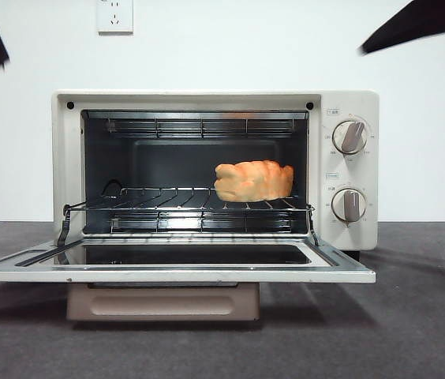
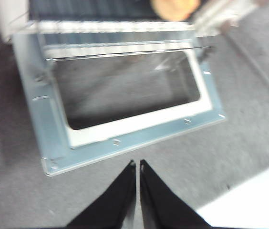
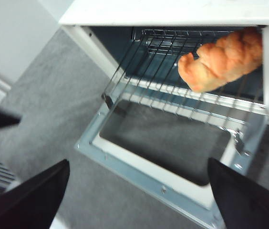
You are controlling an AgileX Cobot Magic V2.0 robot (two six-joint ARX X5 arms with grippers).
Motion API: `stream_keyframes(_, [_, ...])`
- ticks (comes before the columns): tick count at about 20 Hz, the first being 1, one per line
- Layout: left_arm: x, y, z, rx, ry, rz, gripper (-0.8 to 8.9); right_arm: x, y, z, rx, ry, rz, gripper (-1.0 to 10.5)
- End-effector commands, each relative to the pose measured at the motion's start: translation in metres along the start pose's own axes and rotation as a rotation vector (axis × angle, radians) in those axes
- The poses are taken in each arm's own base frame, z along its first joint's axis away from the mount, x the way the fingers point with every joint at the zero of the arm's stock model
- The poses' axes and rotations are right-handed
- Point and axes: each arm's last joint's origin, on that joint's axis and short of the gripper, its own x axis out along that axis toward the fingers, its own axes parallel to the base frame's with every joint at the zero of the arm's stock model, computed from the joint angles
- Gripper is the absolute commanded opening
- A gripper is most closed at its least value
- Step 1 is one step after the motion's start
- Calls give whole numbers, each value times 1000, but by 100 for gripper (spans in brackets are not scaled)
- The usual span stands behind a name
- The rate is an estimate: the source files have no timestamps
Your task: The left arm flap open the oven, the right arm pick bread and place it into oven, the left arm flap close the oven
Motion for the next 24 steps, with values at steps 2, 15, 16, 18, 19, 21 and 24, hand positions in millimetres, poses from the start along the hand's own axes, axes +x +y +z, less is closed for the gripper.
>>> stream_keyframes(2, [11,28,24,-39,3,-26,13,-31,4,-9,-83,2,5,464])
stream_keyframes(15, [89,115,1,-335,107,-40,14,-101,6,-37,-83,-8,12,464])
stream_keyframes(16, [92,118,-5,-356,101,-36,14,-102,6,-37,-84,-12,13,464])
stream_keyframes(18, [97,124,-17,-383,108,-20,14,-102,7,-36,-85,-17,15,464])
stream_keyframes(19, [101,127,-24,-402,120,-16,13,-102,7,-36,-85,-18,13,464])
stream_keyframes(21, [108,131,-37,-425,138,-23,13,-102,7,-35,-88,-30,18,464])
stream_keyframes(24, [113,134,-47,-460,150,-54,14,-103,8,-33,-92,-46,24,464])
